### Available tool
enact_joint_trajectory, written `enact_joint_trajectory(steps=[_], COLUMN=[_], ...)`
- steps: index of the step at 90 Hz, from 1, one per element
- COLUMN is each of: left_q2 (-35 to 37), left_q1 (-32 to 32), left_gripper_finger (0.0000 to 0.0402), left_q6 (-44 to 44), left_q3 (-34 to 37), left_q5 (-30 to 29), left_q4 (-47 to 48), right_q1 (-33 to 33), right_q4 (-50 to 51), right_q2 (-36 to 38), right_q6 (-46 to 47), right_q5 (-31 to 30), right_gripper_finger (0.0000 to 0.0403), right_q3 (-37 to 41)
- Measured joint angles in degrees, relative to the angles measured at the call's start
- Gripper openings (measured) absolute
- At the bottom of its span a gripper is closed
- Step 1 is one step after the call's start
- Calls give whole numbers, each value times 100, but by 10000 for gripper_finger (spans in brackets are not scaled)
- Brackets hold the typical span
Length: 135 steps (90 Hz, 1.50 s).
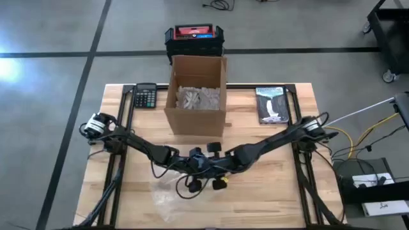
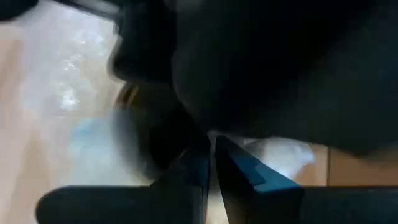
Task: Wrap mug
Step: Wrap the yellow mug with bubble wrap
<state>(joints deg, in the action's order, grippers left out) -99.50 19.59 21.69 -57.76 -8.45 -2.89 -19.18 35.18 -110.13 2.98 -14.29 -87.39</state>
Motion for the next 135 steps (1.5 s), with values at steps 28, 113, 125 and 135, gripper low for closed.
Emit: enact_joint_trajectory(steps=[28,113,125,135], left_q2=[436,2502,2848,3097], left_q1=[0,681,873,981], left_gripper_finger=[0,0,0,0], left_q6=[-155,884,1279,1661], left_q3=[-96,41,304,627], left_q5=[125,-95,-212,-213], left_q4=[918,4166,4286,4293], right_q1=[-46,96,98,111], right_q4=[-42,-93,7,219], right_q2=[-79,-612,-464,-100], right_q6=[244,312,120,-16], right_q5=[55,709,699,678], right_gripper_finger=[14,13,14,14], right_q3=[-15,-108,-386,-671])
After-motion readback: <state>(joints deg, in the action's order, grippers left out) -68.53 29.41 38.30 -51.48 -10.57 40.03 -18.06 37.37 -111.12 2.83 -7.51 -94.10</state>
